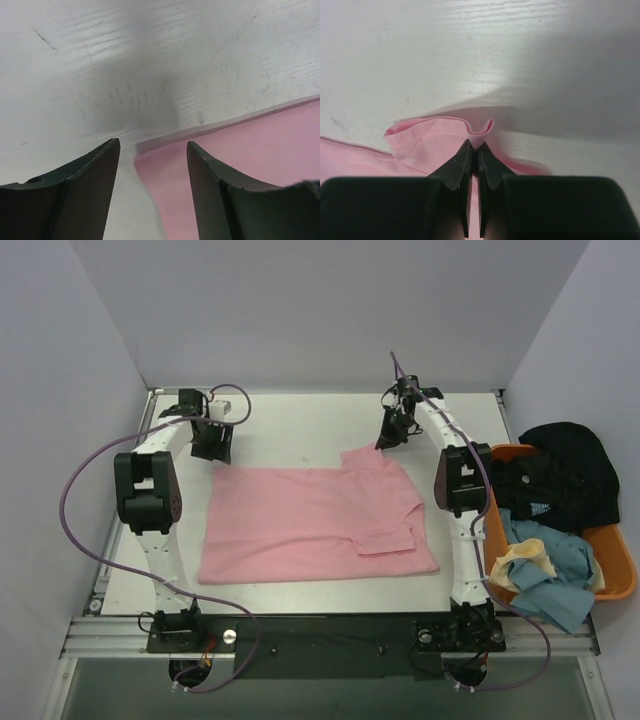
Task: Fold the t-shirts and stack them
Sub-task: Grap the side of the flattened tshirt furthest away from the robot with both arms, then fold the other side of the tshirt into a rectangle
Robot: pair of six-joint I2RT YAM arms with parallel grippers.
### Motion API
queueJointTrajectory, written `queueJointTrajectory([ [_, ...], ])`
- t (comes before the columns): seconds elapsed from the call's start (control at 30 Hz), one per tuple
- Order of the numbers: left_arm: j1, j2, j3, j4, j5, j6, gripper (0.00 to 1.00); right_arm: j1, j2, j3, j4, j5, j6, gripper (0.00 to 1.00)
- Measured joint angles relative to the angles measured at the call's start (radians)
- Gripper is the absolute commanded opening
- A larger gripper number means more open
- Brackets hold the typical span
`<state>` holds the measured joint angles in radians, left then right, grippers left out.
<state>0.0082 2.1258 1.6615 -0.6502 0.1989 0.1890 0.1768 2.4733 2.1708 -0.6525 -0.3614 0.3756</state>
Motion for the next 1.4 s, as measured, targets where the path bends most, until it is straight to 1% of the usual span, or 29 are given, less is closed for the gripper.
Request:
queueJointTrajectory([
  [0.17, 0.022, 0.0, -0.007, 0.002, -0.012, 0.003, 0.66, 0.006, -0.035, -0.004, 0.01, -0.012, -0.006, 0.0],
  [0.2, 0.024, 0.0, -0.014, 0.006, -0.012, 0.004, 0.64, 0.008, -0.04, -0.004, 0.013, -0.013, -0.008, 0.0],
  [0.23, 0.024, 0.0, -0.021, 0.007, -0.013, 0.005, 0.58, 0.009, -0.043, -0.004, 0.014, -0.014, -0.01, 0.0],
  [0.27, 0.024, 0.001, -0.028, 0.006, -0.013, 0.005, 0.54, 0.011, -0.044, -0.004, 0.015, -0.015, -0.011, 0.0],
  [0.3, 0.024, 0.003, -0.031, 0.002, -0.014, 0.006, 0.46, 0.013, -0.045, -0.005, 0.016, -0.016, -0.011, 0.0],
  [0.33, 0.024, 0.008, -0.031, 0.002, -0.016, 0.006, 0.43, 0.014, -0.046, -0.01, 0.02, -0.018, -0.012, 0.0],
  [0.37, 0.023, 0.014, -0.03, 0.003, -0.016, 0.008, 0.36, 0.014, -0.047, -0.017, 0.021, -0.019, -0.013, 0.0],
  [0.4, 0.023, 0.02, -0.029, 0.003, -0.016, 0.011, 0.31, 0.014, -0.047, -0.024, 0.021, -0.021, -0.014, 0.0],
  [0.43, 0.023, 0.026, -0.029, 0.004, -0.018, 0.015, 0.21, 0.014, -0.047, -0.033, 0.022, -0.021, -0.014, 0.0],
  [0.47, 0.024, 0.027, -0.027, 0.005, -0.016, 0.019, 0.15, 0.014, -0.048, -0.042, 0.021, -0.021, -0.016, 0.0],
  [0.5, 0.024, 0.027, -0.027, 0.003, -0.016, 0.024, 0.05, 0.014, -0.049, -0.05, 0.021, -0.021, -0.018, 0.0],
  [0.53, 0.024, 0.027, -0.028, 0.003, -0.016, 0.029, 0.0, 0.014, -0.053, -0.059, 0.021, -0.021, -0.019, 0.0],
  [0.7, 0.024, 0.021, -0.036, -0.002, 0.003, 0.06, 0.0, 0.014, -0.117, -0.124, 0.021, -0.024, -0.035, 0.0],
  [0.87, 0.023, -0.051, -0.095, -0.053, 0.049, 0.098, 0.0, 0.014, -0.28, -0.262, 0.03, -0.037, -0.06, 0.0],
  [0.97, 0.019, -0.142, -0.141, -0.087, 0.069, 0.137, 0.0, 0.02, -0.412, -0.391, 0.043, -0.039, -0.074, 0.0],
  [1.17, 0.017, -0.369, -0.27, -0.171, 0.068, 0.248, 0.0, 0.042, -0.702, -0.765, 0.057, -0.04, -0.093, 0.0],
  [1.27, 0.017, -0.42, -0.322, -0.231, 0.055, 0.304, 0.0, 0.052, -0.795, -0.908, 0.05, -0.04, -0.093, 0.0],
  [1.4, 0.017, -0.432, -0.414, -0.273, 0.019, 0.37, 0.0, 0.053, -0.872, -1.064, 0.063, -0.04, -0.082, 0.0],
])
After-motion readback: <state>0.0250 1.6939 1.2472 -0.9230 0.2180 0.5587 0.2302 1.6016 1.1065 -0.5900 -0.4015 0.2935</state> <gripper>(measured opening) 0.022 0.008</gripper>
